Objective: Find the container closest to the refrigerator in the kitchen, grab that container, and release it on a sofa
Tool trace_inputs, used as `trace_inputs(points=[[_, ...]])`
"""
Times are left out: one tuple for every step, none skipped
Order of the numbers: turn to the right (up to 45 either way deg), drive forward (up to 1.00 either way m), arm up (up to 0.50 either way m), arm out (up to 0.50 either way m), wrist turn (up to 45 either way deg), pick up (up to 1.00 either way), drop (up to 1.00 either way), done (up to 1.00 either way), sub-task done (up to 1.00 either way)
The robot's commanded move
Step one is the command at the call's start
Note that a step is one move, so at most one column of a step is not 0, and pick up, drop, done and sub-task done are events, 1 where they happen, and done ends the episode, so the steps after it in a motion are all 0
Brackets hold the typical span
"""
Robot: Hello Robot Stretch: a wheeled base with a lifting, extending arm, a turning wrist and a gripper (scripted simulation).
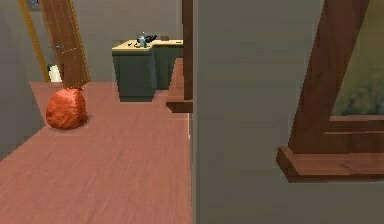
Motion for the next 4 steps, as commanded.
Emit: trace_inputs(points=[[0.0, 0.00, 0.00, 0.00, 45.0, 0.00, 0.00, 0.00, 0.00], [0.0, 0.00, 0.00, 0.00, 45.0, 0.00, 0.00, 0.00, 0.00], [0.0, 0.00, 0.00, 0.00, 30.0, 0.00, 0.00, 0.00, 0.00], [0.0, 0.00, -0.30, 0.00, 0.0, 0.00, 0.00, 0.00, 0.00]])
